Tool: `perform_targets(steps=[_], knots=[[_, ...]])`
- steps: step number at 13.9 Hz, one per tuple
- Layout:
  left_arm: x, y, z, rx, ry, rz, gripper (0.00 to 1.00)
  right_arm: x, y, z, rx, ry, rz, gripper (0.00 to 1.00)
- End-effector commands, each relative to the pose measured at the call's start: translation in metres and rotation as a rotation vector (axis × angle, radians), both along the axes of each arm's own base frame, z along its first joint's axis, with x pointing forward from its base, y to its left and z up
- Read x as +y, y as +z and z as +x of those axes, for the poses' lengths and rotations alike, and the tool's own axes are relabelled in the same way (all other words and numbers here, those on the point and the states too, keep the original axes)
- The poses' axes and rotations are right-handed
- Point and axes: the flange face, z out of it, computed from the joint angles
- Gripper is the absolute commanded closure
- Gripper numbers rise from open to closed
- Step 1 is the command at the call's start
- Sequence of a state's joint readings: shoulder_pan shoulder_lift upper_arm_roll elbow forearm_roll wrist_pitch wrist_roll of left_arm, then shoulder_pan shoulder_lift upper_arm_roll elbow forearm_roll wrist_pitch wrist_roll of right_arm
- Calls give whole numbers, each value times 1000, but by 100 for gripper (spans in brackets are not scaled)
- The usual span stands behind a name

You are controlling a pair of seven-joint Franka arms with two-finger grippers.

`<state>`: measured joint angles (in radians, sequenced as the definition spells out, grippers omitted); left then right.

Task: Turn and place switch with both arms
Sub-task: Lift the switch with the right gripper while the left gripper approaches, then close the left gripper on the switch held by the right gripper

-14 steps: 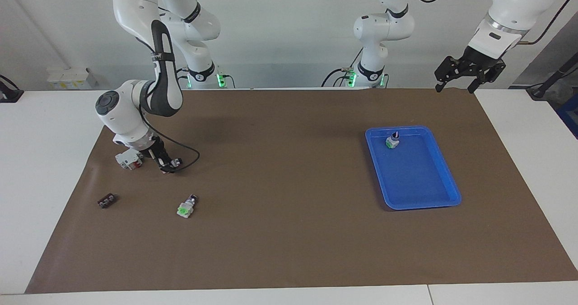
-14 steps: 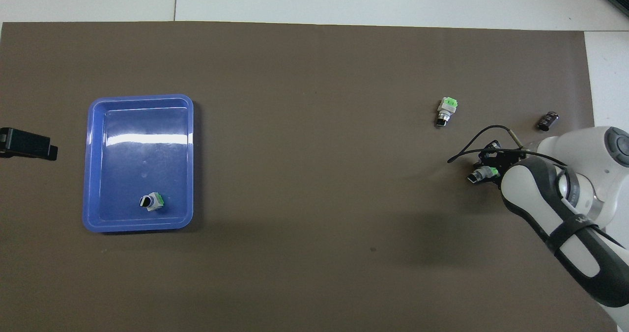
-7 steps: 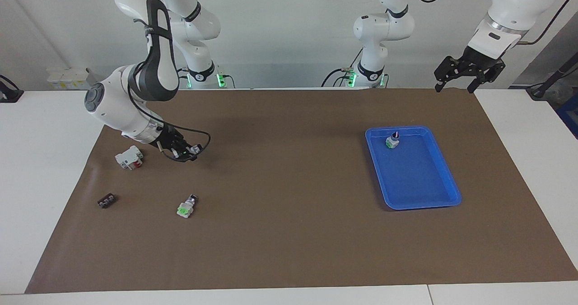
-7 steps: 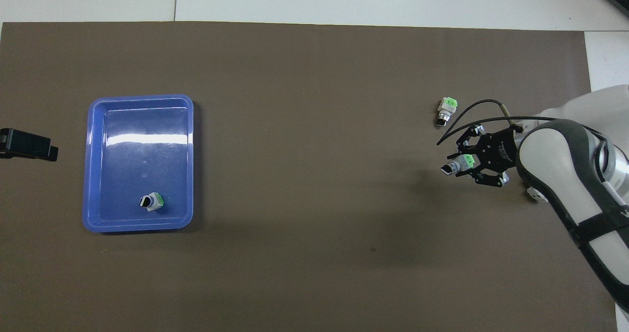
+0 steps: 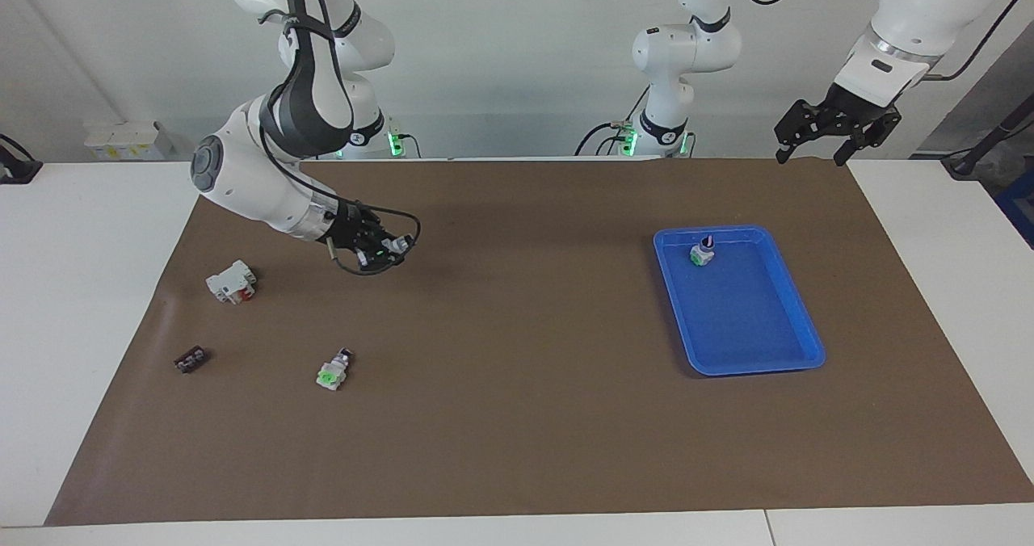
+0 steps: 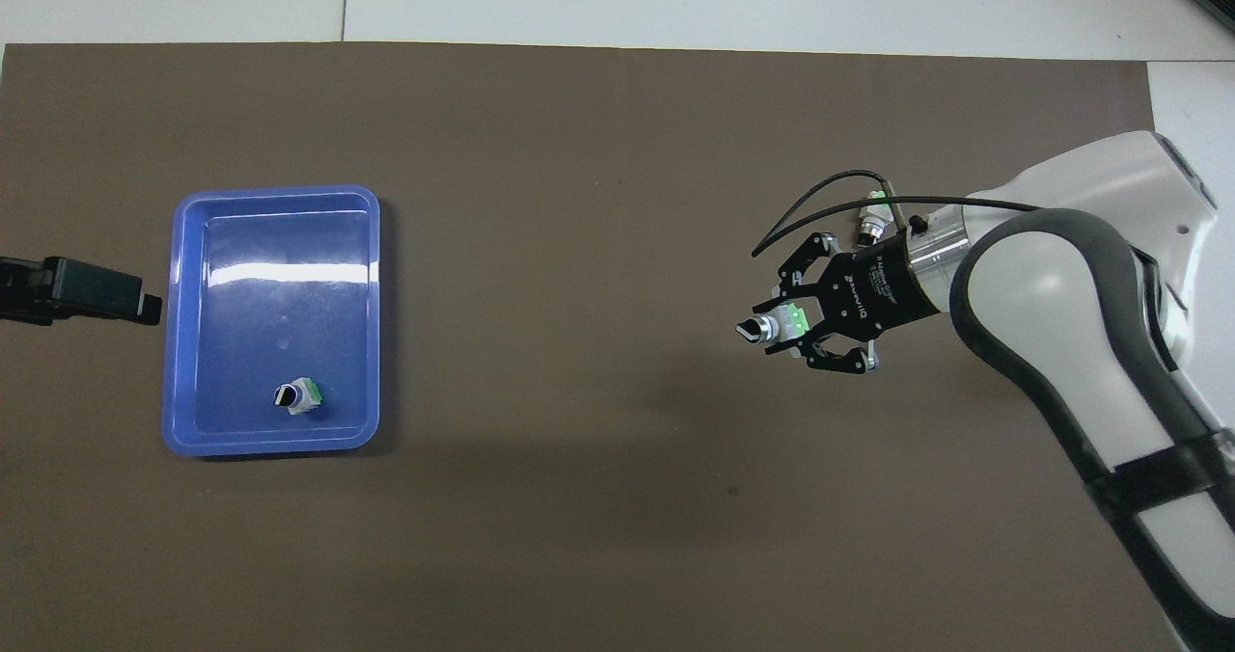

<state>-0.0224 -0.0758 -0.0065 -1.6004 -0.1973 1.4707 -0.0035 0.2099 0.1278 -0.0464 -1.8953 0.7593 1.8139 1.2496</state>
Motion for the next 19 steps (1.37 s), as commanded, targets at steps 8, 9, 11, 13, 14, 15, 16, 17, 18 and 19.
perform_targets(steps=[8, 9, 11, 13, 14, 15, 16, 17, 18, 19], knots=[[-119, -14, -24, 209, 457, -378, 28, 104, 77, -12, 99, -225, 169, 100], [-133, -13, -24, 214, 508, -412, 32, 120, 79, -16, 107, -249, 164, 100], [-154, -16, -22, 244, 582, -468, 39, 145, 79, -23, 104, -295, 161, 100], [-166, -20, -19, 274, 620, -513, 42, 161, 74, -29, 84, -301, 157, 100], [-174, -25, -18, 266, 645, -520, 42, 167, 75, -32, 82, -294, 157, 100], [-179, -31, -17, 264, 651, -522, 42, 173, 75, -35, 75, -287, 158, 100], [-183, -35, -16, 268, 652, -521, 42, 179, 75, -39, 69, -277, 159, 100], [-184, -42, -15, 276, 654, -514, 42, 179, 75, -38, 68, -278, 159, 100], [-186, -45, -16, 277, 654, -511, 43, 179, 75, -38, 68, -278, 159, 100], [-186, -50, -16, 279, 659, -508, 43, 179, 75, -39, 69, -276, 157, 100]])
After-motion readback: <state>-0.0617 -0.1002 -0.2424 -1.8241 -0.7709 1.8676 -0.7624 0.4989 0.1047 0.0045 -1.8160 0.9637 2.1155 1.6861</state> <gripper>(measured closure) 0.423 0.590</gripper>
